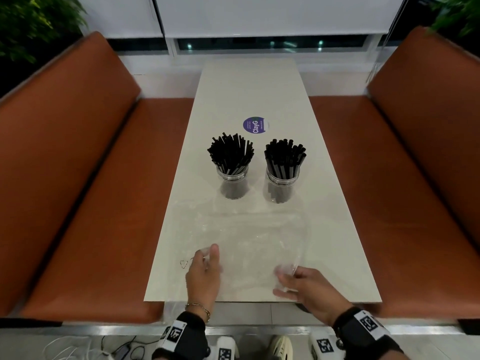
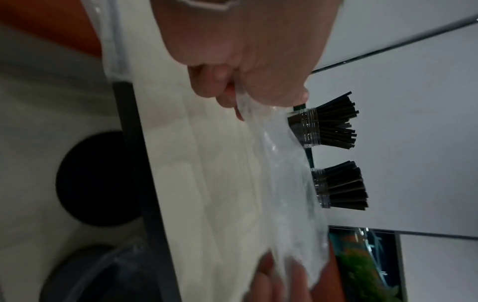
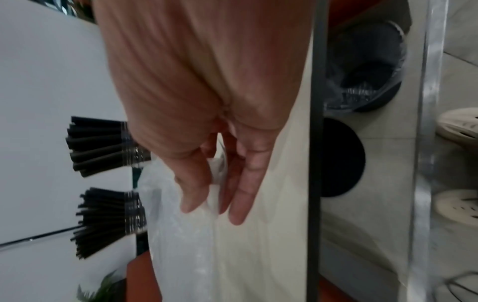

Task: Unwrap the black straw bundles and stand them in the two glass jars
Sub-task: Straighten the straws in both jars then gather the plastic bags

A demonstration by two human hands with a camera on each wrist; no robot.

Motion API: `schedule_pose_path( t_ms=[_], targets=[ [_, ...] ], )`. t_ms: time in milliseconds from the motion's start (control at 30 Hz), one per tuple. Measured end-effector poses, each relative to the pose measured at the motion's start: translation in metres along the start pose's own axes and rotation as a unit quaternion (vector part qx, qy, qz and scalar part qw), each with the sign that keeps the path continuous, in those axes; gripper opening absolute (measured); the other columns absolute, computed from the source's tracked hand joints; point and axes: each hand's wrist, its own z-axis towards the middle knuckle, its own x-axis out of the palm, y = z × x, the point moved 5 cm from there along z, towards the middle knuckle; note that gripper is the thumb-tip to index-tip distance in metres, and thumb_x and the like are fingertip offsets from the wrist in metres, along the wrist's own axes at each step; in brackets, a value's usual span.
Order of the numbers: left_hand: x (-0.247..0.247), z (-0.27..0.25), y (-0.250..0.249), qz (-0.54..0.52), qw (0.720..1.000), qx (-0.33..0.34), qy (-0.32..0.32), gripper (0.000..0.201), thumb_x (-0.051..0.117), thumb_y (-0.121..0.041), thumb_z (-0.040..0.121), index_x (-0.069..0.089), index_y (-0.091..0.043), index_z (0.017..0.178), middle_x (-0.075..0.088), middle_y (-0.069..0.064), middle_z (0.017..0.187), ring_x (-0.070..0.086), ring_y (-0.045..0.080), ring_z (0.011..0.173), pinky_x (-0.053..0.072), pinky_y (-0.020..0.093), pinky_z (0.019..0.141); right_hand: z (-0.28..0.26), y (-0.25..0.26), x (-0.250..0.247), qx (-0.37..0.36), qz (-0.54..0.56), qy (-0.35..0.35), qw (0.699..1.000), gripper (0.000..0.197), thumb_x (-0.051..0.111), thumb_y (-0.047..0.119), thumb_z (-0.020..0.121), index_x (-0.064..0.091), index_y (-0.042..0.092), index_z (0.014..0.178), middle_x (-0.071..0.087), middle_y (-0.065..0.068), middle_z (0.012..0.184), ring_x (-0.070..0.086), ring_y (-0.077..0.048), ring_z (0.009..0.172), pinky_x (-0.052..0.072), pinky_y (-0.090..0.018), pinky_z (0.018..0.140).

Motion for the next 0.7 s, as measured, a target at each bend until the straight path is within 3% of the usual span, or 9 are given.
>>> schedule_pose_path(
  t_ms=[33, 100, 167, 233, 300, 433, 567, 633, 700],
  targets=[
    [-0.007, 0.003, 0.001, 0.031, 0.999, 0.015, -0.014, 0.045, 0.052, -0.055, 0.1, 0.067, -0.014, 0.113, 0.073, 0.001, 0.079, 0.066, 0.01, 0.077, 0.043, 0.022, 0.064, -0.001, 0.007, -0.005, -0.015, -0.024, -0.017, 0.999, 0.047, 0.084, 0.002, 0.078, 0.068, -0.02, 0.117, 0.076, -0.023, 0.121, 0.074, -0.027, 0.091, 0.065, -0.036, 0.082],
    [-0.023, 0.009, 0.003, 0.066, 0.996, 0.039, -0.036, 0.052, 0.057, -0.063, 0.092, 0.072, -0.016, 0.109, 0.074, 0.002, 0.074, 0.069, 0.014, 0.074, 0.041, 0.021, 0.063, -0.007, 0.024, -0.016, -0.043, -0.124, -0.022, 0.991, 0.026, 0.08, -0.004, 0.085, 0.077, -0.006, 0.112, 0.079, -0.016, 0.112, 0.075, -0.023, 0.084, 0.063, -0.026, 0.077],
    [-0.041, 0.015, 0.004, 0.086, 0.994, 0.053, -0.049, 0.049, 0.061, -0.066, 0.086, 0.074, -0.021, 0.1, 0.072, 0.003, 0.063, 0.07, 0.017, 0.067, 0.044, 0.024, 0.062, -0.013, 0.036, -0.024, -0.055, -0.246, 0.005, 0.968, 0.019, 0.081, 0.002, 0.088, 0.084, 0.011, 0.104, 0.083, -0.007, 0.096, 0.076, -0.019, 0.08, 0.058, -0.023, 0.082],
    [-0.056, 0.019, 0.005, 0.083, 0.994, 0.048, -0.058, 0.036, 0.065, -0.059, 0.091, 0.075, -0.025, 0.095, 0.068, 0.004, 0.051, 0.065, 0.012, 0.053, 0.049, 0.031, 0.061, -0.016, 0.045, -0.031, -0.058, -0.32, 0.016, 0.945, 0.018, 0.083, 0.006, 0.086, 0.086, 0.018, 0.098, 0.082, -0.007, 0.085, 0.075, -0.017, 0.078, 0.055, -0.024, 0.087],
    [-0.07, 0.018, 0.004, 0.042, 0.996, 0.043, -0.061, 0.028, 0.066, -0.052, 0.094, 0.075, -0.026, 0.089, 0.064, 0.004, 0.046, 0.055, 0.004, 0.04, 0.049, 0.033, 0.061, -0.014, 0.053, -0.033, -0.075, -0.353, 0.015, 0.933, 0.018, 0.084, 0.006, 0.085, 0.087, 0.021, 0.094, 0.082, -0.012, 0.091, 0.072, -0.015, 0.075, 0.057, -0.023, 0.085],
    [-0.094, 0.011, 0.0, -0.023, 0.998, 0.039, -0.048, 0.009, 0.07, -0.038, 0.096, 0.075, -0.032, 0.092, 0.059, 0.007, 0.057, 0.045, -0.001, 0.035, 0.039, 0.023, 0.053, -0.012, 0.062, -0.022, -0.102, -0.371, 0.031, 0.922, 0.019, 0.084, 0.006, 0.085, 0.086, 0.022, 0.096, 0.079, -0.021, 0.095, 0.07, -0.011, 0.071, 0.055, -0.015, 0.078],
    [-0.114, 0.024, 0.017, 0.003, 0.997, 0.031, -0.07, 0.016, 0.072, -0.041, 0.094, 0.077, -0.027, 0.09, 0.064, 0.0, 0.056, 0.048, 0.009, 0.047, 0.041, 0.02, 0.05, -0.001, 0.063, -0.01, -0.107, -0.342, 0.022, 0.933, 0.029, 0.086, 0.003, 0.084, 0.083, 0.018, 0.108, 0.082, 0.001, 0.113, 0.073, -0.015, 0.074, 0.059, -0.022, 0.082],
    [-0.118, 0.037, 0.033, 0.067, 0.994, -0.007, -0.083, 0.02, 0.075, -0.044, 0.091, 0.076, -0.026, 0.1, 0.07, -0.005, 0.065, 0.06, 0.017, 0.065, 0.052, 0.031, 0.066, 0.01, 0.061, -0.008, -0.105, -0.34, -0.013, 0.934, 0.034, 0.088, 0.007, 0.082, 0.08, 0.021, 0.112, 0.08, 0.006, 0.119, 0.077, -0.015, 0.08, 0.063, -0.027, 0.084],
    [-0.118, 0.043, 0.041, 0.172, 0.98, -0.039, -0.095, 0.041, 0.078, -0.045, 0.087, 0.068, -0.023, 0.12, 0.073, -0.004, 0.092, 0.066, 0.023, 0.089, 0.055, 0.039, 0.083, 0.02, 0.058, -0.01, -0.103, -0.365, -0.065, 0.923, 0.043, 0.092, 0.022, 0.078, 0.075, 0.028, 0.118, 0.074, 0.01, 0.122, 0.077, -0.013, 0.089, 0.064, -0.031, 0.087]
  ],
)
